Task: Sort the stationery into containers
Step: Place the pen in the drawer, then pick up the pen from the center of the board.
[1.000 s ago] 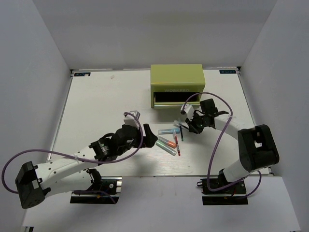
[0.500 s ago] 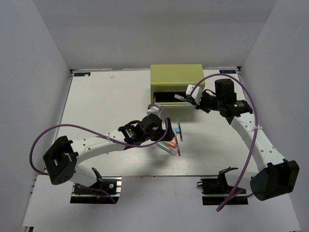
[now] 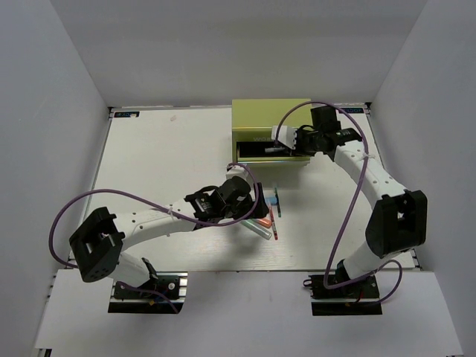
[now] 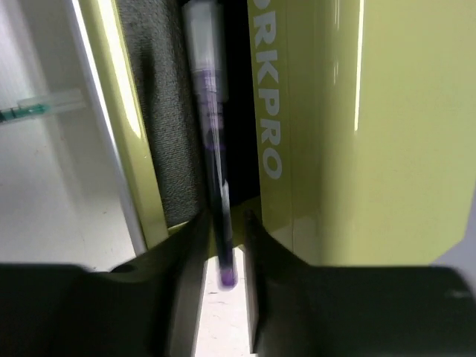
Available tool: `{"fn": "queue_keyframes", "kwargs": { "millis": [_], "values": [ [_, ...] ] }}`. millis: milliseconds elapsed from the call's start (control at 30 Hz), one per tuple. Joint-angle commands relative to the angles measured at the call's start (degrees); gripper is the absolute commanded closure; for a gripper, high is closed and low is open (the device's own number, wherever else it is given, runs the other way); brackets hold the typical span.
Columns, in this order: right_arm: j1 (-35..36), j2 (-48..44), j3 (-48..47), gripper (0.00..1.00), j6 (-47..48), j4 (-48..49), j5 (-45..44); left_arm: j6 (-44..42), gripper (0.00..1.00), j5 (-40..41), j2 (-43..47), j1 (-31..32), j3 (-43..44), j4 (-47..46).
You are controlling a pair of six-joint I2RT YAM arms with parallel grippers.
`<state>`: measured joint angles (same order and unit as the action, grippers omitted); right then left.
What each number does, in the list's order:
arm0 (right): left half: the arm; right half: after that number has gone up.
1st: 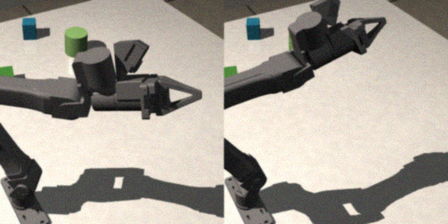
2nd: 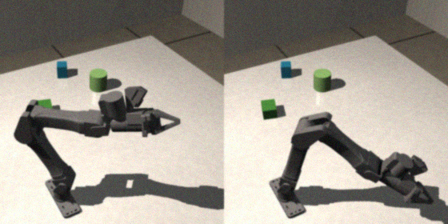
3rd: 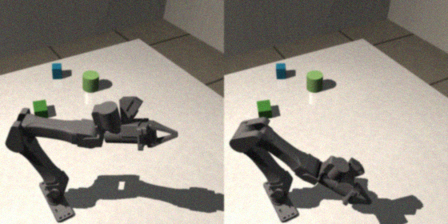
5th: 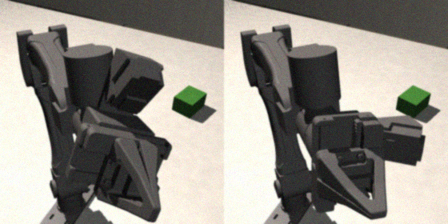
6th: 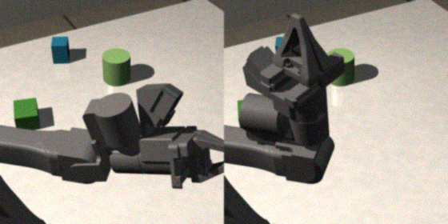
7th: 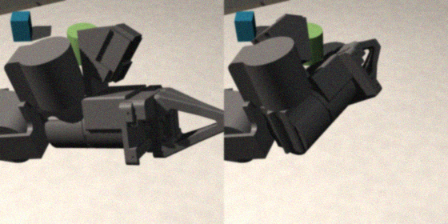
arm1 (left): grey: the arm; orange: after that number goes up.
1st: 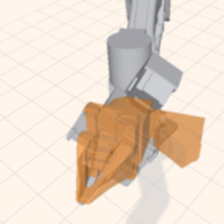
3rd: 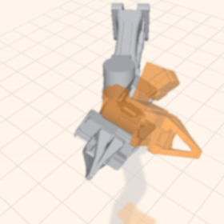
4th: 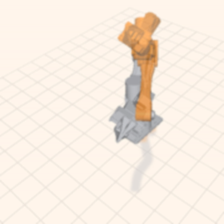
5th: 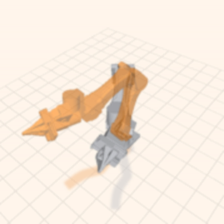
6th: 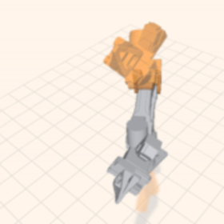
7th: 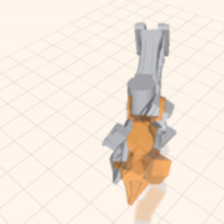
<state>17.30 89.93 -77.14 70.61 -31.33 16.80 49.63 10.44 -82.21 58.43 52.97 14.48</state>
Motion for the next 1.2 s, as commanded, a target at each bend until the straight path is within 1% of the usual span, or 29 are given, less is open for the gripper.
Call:
{"fn": "queue_keyframes", "kwargs": {
  "millis": [0,33,133,233,267,300,333,367,433,467,500,533,567,600,633,667,733,800,933,967,1000,1033,1167],
  "values": [
    [0.4,1.0,-3.2,0.64,1.5,2.9,-1.9,1.3,0.01,-0.1,2.4,0.3,-0.1,0.1],
    [0.3,1.3,-3.4,0.55,0.7,3.4,-2.0,1.3,0.01,-0.1,2.4,0.3,-0.1,0.1],
    [0.4,1.7,-3.5,0.47,-0.7,4.3,-2.2,1.3,0.01,-0.6,1.1,0.3,-0.1,0.1],
    [0.5,1.8,-3.7,0.47,-2.4,4.3,-1.8,1.8,0.01,-1.1,-0.6,0.3,1.3,0.1],
    [0.5,1.6,-3.9,0.48,-3.0,4.3,-1.6,1.8,0.01,-1.1,-1.1,0.3,2.0,0.7],
    [0.3,0.5,-4.9,0.50,-5.5,3.5,-0.4,2.4,0.01,-1.1,-2.1,0.3,2.7,0.7],
    [0.2,-0.1,-5.5,0.53,-6.7,3.2,0.4,2.4,0.01,-1.8,-2.7,0.3,3.2,0.7],
    [-0.2,-0.7,-6.4,0.67,-11.8,2.6,2.2,2.4,0.01,-1.8,-3.5,0.9,4.2,1.2],
    [-0.5,-3.5,-7.1,0.83,-16.7,1.4,3.1,3.6,0.07,-2.4,-7.2,1.4,7.0,2.9],
    [-1.0,-5.3,-7.0,0.99,-22.6,0.8,5.2,3.6,0.10,-2.4,-8.8,2.0,8.0,3.5],
    [-1.3,-6.0,-6.5,1.00,-24.4,0.3,6.0,4.2,0.14,-2.4,-10.4,2.0,9.0,4.8],
    [-2.0,-9.0,-3.7,1.00,-26.2,0.5,6.5,4.7,0.20,-2.4,-12.0,2.7,11.1,5.5],
    [-2.0,-10.1,-2.2,1.00,-30.8,0.9,7.5,5.2,0.23,-2.4,-15.2,3.4,12.5,6.4],
    [-2.1,-11.3,-0.9,1.00,-32.2,1.5,7.5,5.2,0.25,-1.3,-16.8,3.4,14.0,8.9],
    [-2.6,-14.7,3.2,1.00,-33.5,3.6,7.4,5.7,0.29,-0.6,-18.4,4.1,17.4,10.5],
    [-2.8,-15.8,4.5,1.00,-37.3,4.5,6.2,6.6,0.33,0.1,-19.9,4.1,19.2,12.0],
    [-3.8,-19.3,8.4,0.94,-41.4,6.6,3.7,7.7,0.39,1.3,-24.0,4.8,23.7,16.0],
    [-4.8,-21.6,10.5,0.90,-43.1,7.3,2.5,9.9,0.39,3.8,-27.5,5.3,27.5,20.1],
    [-6.8,-25.3,15.1,0.90,-43.9,7.5,2.5,11.2,0.37,6.0,-31.1,5.3,31.2,24.0],
    [-7.4,-27.0,16.4,0.90,-44.0,7.5,2.5,11.7,0.37,7.6,-31.7,5.3,31.9,24.9],
    [-7.9,-28.0,17.6,0.89,-44.3,7.7,2.7,11.7,0.37,8.1,-32.3,5.3,33.4,26.5],
    [-7.9,-28.0,17.6,0.89,-44.3,7.7,2.9,11.7,0.36,8.6,-32.3,5.3,33.9,27.2],
    [-9.5,-30.8,21.1,0.88,-45.0,7.7,3.8,12.3,0.36,9.7,-34.8,5.3,35.5,27.2]
  ]
}}
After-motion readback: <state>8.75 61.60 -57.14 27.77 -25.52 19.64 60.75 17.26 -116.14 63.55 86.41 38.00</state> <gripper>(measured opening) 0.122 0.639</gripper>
